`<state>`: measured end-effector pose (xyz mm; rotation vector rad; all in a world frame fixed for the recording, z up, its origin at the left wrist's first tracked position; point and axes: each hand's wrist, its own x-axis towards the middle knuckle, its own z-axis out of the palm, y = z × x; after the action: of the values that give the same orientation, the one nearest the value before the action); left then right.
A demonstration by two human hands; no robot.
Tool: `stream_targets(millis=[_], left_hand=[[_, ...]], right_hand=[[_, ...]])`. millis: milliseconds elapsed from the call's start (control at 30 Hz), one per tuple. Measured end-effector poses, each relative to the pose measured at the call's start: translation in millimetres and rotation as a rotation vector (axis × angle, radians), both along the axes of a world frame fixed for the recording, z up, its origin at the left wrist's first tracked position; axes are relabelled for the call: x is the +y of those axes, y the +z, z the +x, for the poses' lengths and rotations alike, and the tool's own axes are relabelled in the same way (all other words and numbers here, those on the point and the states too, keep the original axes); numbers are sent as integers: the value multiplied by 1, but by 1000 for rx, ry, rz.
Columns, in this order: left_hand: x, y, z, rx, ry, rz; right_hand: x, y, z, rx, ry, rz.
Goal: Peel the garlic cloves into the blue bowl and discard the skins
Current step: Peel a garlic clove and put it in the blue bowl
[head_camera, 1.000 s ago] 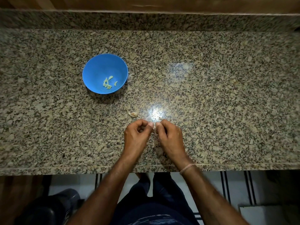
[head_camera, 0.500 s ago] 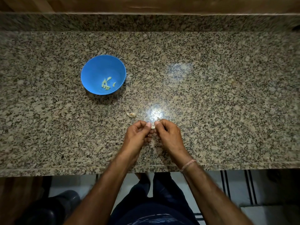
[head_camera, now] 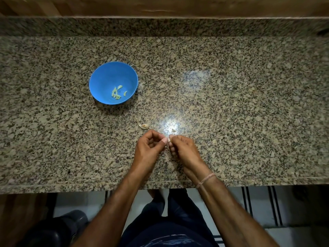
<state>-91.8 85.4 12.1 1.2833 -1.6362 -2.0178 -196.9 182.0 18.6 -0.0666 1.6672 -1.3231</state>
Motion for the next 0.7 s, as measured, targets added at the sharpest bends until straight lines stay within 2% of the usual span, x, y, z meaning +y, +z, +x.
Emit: stream_targets(millis=[67, 133, 200, 233, 300, 333, 400, 433, 467, 533, 600, 633, 700], left_hand=[[0, 1, 1, -37, -62, -137], [0, 0, 2, -33, -50, -105], [2, -1, 1, -19, 30, 51], [3, -3, -1, -3, 90, 166], [5, -4, -3, 5, 167, 268], [6, -4, -3, -23, 165, 193], [8, -1, -3, -124, 91, -100], [8, 0, -4, -156, 78, -175], [8, 0, -5, -159, 96, -168], [7, -2, -6, -125, 172, 26], [7, -4, -6, -96, 226, 152], [8, -4, -6, -108, 211, 107], [9, -1, -5, -161, 125, -113]], right_hand=[[1, 0, 3, -32, -9, 11], [1, -3, 8, 245, 42, 37], [0, -5, 11, 616, 134, 56], [-1, -6, 12, 686, 147, 43], [-4, -8, 11, 631, 98, 44], [-5, -8, 11, 547, 65, 65], [-6, -11, 14, 413, 20, 105], [-5, -11, 16, 427, 20, 117], [-5, -11, 17, 487, 32, 118], [-6, -8, 16, 582, 54, 100], [-8, -8, 15, 535, 13, 94], [-9, -9, 15, 517, 3, 103], [-8, -10, 16, 531, -3, 110]])
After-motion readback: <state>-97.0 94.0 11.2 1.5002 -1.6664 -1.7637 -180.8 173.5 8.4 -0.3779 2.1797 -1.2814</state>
